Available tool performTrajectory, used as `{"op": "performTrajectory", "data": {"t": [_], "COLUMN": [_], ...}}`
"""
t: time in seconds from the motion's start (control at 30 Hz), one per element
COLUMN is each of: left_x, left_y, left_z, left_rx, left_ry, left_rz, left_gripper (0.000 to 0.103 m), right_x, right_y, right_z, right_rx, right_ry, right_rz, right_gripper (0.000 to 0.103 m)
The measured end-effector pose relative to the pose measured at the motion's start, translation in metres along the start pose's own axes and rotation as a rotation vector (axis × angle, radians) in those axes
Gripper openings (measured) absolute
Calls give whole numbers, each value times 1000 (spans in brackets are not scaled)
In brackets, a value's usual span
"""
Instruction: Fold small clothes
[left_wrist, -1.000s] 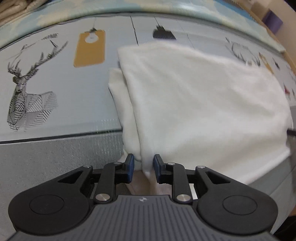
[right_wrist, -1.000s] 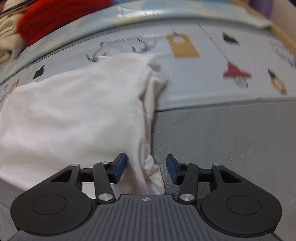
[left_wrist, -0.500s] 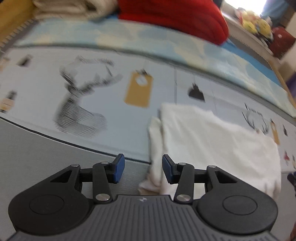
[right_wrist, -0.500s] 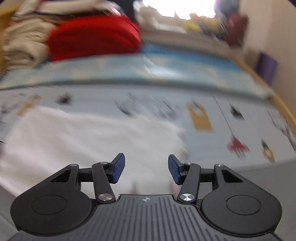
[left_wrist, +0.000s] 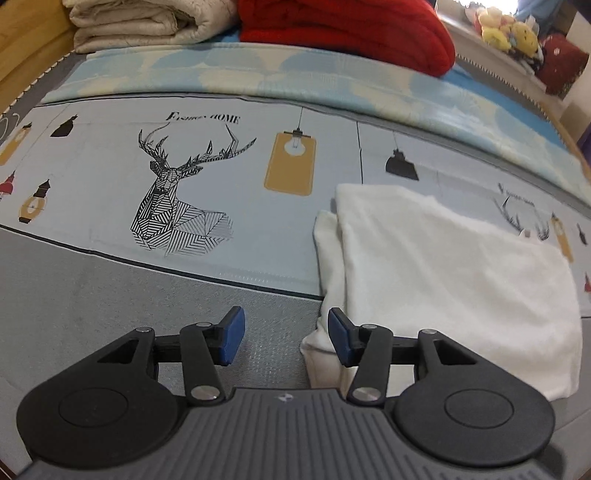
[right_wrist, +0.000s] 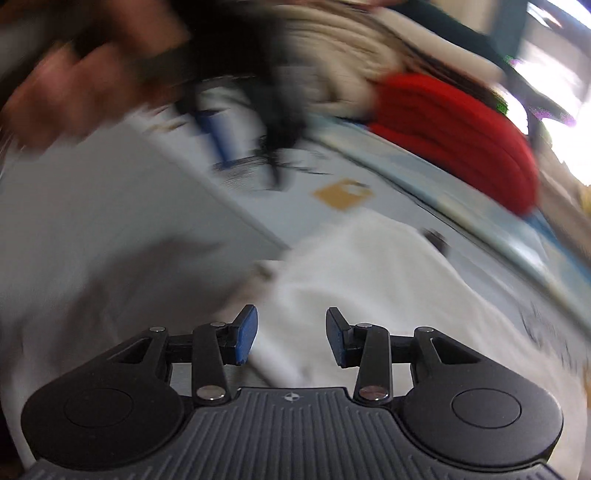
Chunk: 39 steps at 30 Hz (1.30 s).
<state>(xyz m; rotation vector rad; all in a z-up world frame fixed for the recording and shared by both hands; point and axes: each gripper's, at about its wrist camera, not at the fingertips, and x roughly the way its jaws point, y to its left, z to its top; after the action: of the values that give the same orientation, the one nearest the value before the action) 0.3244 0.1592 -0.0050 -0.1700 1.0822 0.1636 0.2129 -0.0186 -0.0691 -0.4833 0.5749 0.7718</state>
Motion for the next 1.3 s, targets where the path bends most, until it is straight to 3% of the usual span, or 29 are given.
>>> {"op": "performTrajectory", "data": {"t": [0.27,0.47,0.57,0.63,0.7,0.9,1.03,1.3], "left_x": [9,14,16,19,29,71,88,120], "left_y": [2,3,4,8,18,45,48,18], "left_z": [9,13,14,14,16,18,17,14], "left_rx": [-10,-15,-23,-51,-120,-275,-329,-325], "left_ry": [7,15,24,43,89,234,264,310], "left_rz": [-18,-22,-40,-90,-204,-387,-487,-488], "left_gripper": [55,55,59,68,79,82,84,84], "right_x": [39,47,50,52,51,17,-10,-44], "right_y": [37,38,35,35,34,10,-10,-25], "right_z": [-5,-10,-10,-10,-11,6,8,-3], "right_rx": [-201,-237,-225,-220,-215,-71,17,66], "right_ry": [94,80,78,73,61,-49,-99,-169], "right_rz": [-11,-14,2,13,14,26,53,102], "right_gripper": [42,42,33,17,11,9,9,9]}}
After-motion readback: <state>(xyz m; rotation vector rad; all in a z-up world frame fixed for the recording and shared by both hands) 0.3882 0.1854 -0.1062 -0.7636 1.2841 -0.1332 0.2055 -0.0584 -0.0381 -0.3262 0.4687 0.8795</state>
